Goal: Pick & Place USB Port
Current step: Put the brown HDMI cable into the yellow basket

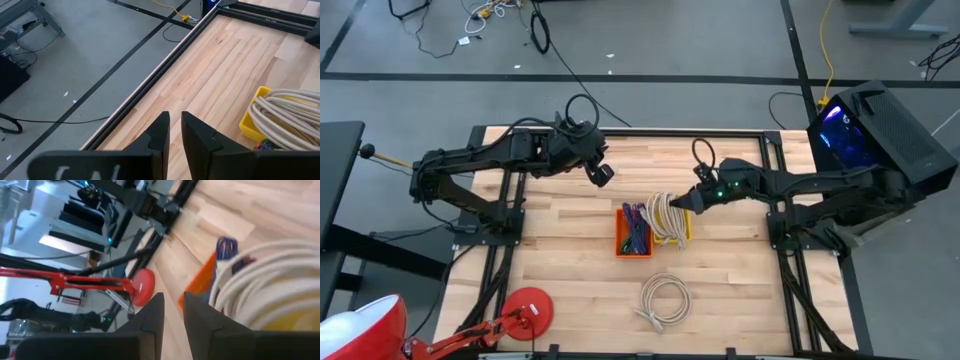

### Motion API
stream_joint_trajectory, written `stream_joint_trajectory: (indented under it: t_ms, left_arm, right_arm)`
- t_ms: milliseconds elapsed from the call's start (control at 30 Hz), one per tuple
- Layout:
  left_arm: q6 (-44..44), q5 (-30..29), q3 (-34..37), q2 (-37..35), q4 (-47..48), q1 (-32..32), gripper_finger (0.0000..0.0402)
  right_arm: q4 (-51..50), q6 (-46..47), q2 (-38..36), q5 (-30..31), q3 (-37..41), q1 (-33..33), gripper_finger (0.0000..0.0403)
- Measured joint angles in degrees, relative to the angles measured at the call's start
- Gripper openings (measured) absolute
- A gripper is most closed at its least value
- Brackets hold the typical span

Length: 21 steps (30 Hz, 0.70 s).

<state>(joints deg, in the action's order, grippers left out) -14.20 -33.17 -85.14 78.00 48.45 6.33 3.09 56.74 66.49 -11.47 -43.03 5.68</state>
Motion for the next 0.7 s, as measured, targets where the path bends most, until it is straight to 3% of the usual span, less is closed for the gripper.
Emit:
stream_joint_trajectory:
  t_ms: [300, 600, 700]
  left_arm:
    - [-0.04, 0.02, 0.00, 0.00, 1.85, 0.00, 0.0053]
    - [-0.11, 0.00, 0.00, 0.00, 2.56, 0.00, 0.0053]
    - [-0.58, 4.16, 0.00, 0.00, 2.74, 0.00, 0.0053]
  right_arm:
    - [-8.79, -4.80, -1.63, -6.17, 0.00, -0.05, 0.0073]
    - [-13.06, -2.37, -6.54, -8.32, 0.00, -9.13, 0.0073]
    - [-15.86, -0.14, -7.54, -7.02, 0.00, -13.36, 0.0073]
